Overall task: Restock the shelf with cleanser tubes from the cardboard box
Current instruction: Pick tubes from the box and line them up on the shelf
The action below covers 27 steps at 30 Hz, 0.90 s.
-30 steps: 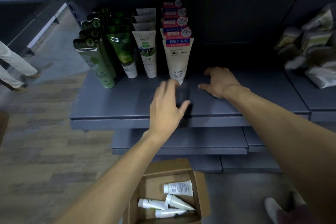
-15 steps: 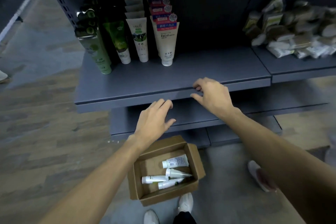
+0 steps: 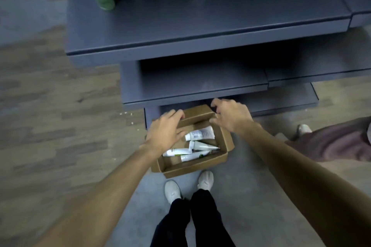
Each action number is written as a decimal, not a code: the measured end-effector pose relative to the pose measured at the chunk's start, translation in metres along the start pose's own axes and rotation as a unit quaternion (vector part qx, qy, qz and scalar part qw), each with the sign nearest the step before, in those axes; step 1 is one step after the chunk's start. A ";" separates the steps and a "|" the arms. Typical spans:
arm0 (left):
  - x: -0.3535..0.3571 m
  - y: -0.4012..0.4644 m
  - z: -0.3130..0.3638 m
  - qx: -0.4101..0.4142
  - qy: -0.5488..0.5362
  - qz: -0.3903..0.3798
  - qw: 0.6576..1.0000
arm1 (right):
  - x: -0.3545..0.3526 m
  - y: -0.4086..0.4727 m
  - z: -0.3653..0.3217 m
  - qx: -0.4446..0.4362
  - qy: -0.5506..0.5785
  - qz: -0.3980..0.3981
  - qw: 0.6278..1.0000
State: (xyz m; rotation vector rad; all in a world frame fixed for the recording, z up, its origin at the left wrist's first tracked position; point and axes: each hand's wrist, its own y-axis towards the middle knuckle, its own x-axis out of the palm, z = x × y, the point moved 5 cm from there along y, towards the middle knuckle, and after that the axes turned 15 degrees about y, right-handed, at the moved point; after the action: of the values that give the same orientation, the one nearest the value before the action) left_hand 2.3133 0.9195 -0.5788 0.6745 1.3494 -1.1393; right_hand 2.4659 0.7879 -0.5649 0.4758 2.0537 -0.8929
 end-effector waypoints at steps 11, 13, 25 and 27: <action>0.148 -0.017 -0.047 -0.099 -0.095 -0.114 0.984 | 0.157 0.030 0.067 0.095 -0.002 -0.171 0.981; 0.168 -0.017 -0.051 -0.109 -0.096 -0.127 0.981 | 0.178 0.038 0.073 0.096 0.011 -0.174 0.980; 0.281 0.017 -0.050 -0.075 -0.002 -0.218 0.973 | 0.280 0.104 0.122 0.088 0.093 -0.119 0.985; 0.298 0.023 -0.050 -0.062 0.032 -0.232 0.970 | 0.295 0.113 0.127 0.057 0.069 -0.145 0.985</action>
State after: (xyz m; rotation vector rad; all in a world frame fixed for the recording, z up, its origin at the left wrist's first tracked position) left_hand 2.2707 0.9026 -0.8787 0.3108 1.6731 -1.3922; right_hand 2.4292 0.7755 -0.9032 0.3116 2.2437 -1.1842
